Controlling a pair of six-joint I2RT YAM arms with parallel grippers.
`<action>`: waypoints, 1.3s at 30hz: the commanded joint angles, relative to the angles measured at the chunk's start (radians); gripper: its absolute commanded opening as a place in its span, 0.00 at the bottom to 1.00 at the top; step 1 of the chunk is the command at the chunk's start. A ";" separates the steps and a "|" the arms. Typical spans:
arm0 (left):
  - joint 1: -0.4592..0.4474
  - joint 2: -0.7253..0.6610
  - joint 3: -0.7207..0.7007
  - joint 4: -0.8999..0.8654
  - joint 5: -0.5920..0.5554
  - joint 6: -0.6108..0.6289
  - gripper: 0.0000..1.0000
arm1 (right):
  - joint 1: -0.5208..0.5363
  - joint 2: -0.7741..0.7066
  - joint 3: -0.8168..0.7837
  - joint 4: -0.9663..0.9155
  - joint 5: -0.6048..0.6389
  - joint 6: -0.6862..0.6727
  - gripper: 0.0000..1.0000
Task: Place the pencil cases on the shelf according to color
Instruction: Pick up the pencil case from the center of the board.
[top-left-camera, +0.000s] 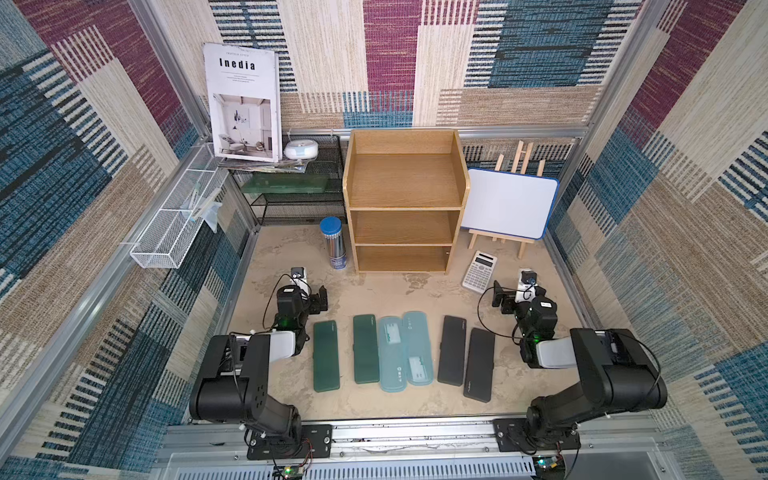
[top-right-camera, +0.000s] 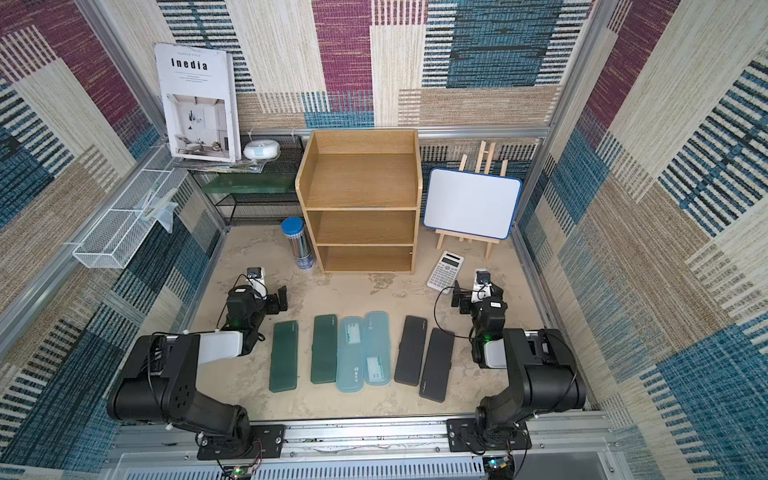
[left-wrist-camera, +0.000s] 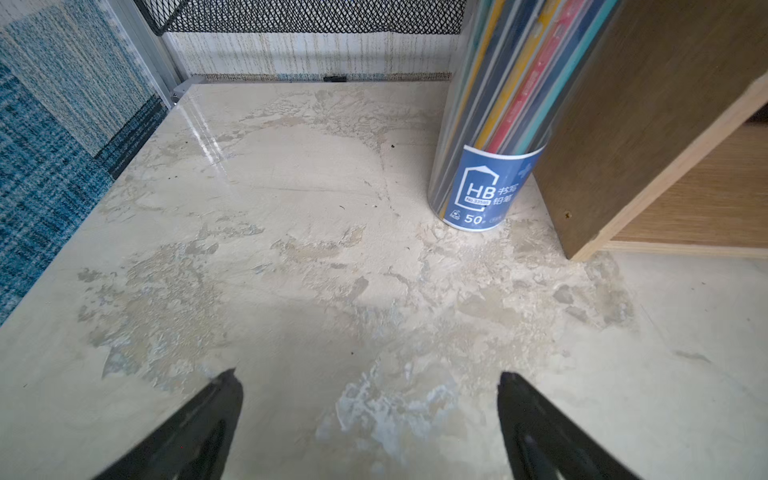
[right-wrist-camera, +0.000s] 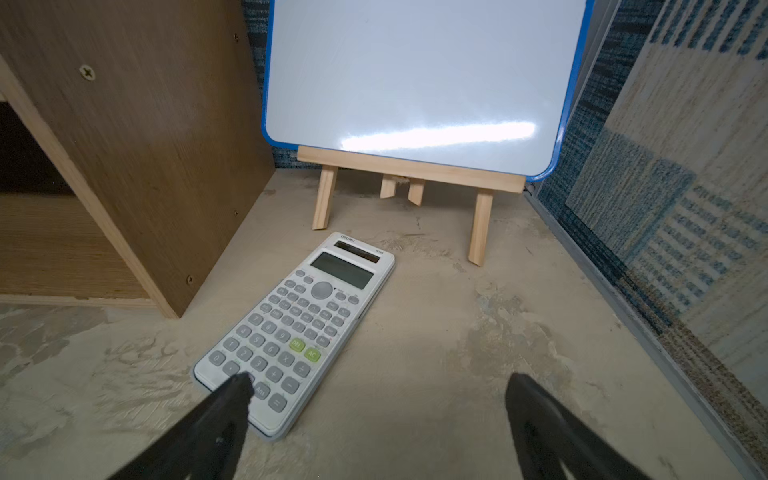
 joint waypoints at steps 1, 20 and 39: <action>0.000 0.001 0.000 0.017 0.008 0.006 1.00 | 0.001 0.000 0.006 0.016 -0.006 -0.001 0.99; 0.001 -0.059 0.052 -0.105 -0.001 0.004 1.00 | -0.001 -0.073 0.145 -0.256 0.012 0.006 0.99; -0.074 -0.395 0.541 -1.396 -0.024 -0.528 0.97 | 0.158 -0.505 0.563 -1.834 0.032 0.667 0.95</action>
